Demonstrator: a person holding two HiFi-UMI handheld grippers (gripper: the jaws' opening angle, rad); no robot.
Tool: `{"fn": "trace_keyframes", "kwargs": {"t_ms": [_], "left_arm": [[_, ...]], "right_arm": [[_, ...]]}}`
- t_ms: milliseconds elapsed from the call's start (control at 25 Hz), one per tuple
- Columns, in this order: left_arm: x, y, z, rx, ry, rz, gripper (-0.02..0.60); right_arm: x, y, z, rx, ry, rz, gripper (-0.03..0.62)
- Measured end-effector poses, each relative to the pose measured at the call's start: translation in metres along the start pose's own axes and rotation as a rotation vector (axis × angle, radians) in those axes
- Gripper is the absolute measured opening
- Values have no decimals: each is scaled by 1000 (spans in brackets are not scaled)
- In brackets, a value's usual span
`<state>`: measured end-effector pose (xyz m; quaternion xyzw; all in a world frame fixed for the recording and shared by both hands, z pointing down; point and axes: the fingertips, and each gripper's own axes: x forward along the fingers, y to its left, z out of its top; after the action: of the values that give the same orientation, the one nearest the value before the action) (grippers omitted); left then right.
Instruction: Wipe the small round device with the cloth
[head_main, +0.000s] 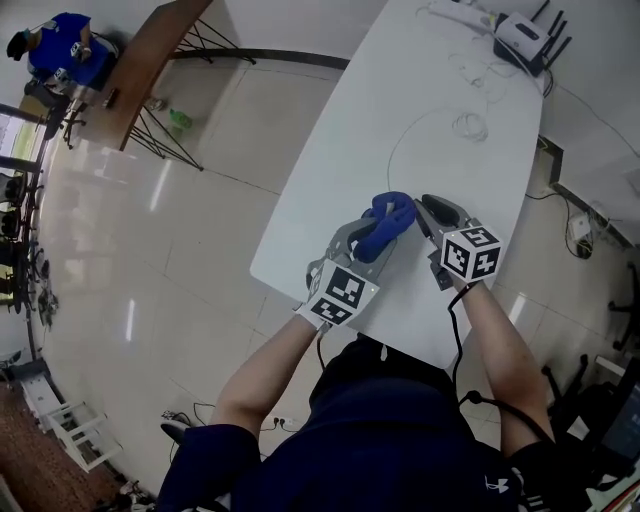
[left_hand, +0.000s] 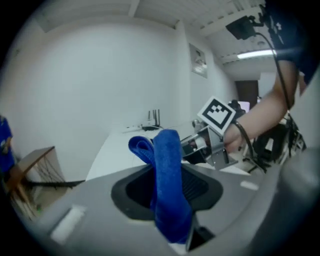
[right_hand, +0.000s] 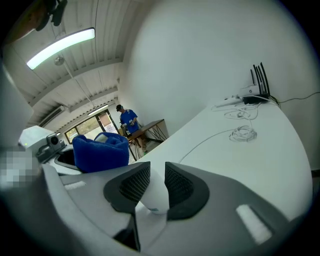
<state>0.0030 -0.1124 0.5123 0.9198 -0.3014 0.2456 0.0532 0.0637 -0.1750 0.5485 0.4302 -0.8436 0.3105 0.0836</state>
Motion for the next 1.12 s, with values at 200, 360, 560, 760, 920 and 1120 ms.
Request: {"fn": "trace_keyframes", "kwargs": {"t_ms": [200, 360, 560, 760, 920, 1120], "left_arm": [[23, 24, 7, 215, 177, -164, 138], [48, 43, 4, 323, 307, -315, 137], [76, 65, -3, 242, 422, -514, 135], [93, 63, -35, 285, 603, -679, 132], [107, 58, -63, 266, 706, -740, 130], [117, 57, -78, 240, 741, -755, 130]], "right_arm": [[-15, -13, 1, 38, -24, -37, 97], [-26, -21, -6, 105, -29, -52, 93], [-40, -24, -15, 181, -54, -46, 91], [-53, -33, -13, 243, -98, -48, 89], [-63, -43, -13, 299, -117, -70, 84], [-65, -52, -17, 326, -123, -89, 80]]}}
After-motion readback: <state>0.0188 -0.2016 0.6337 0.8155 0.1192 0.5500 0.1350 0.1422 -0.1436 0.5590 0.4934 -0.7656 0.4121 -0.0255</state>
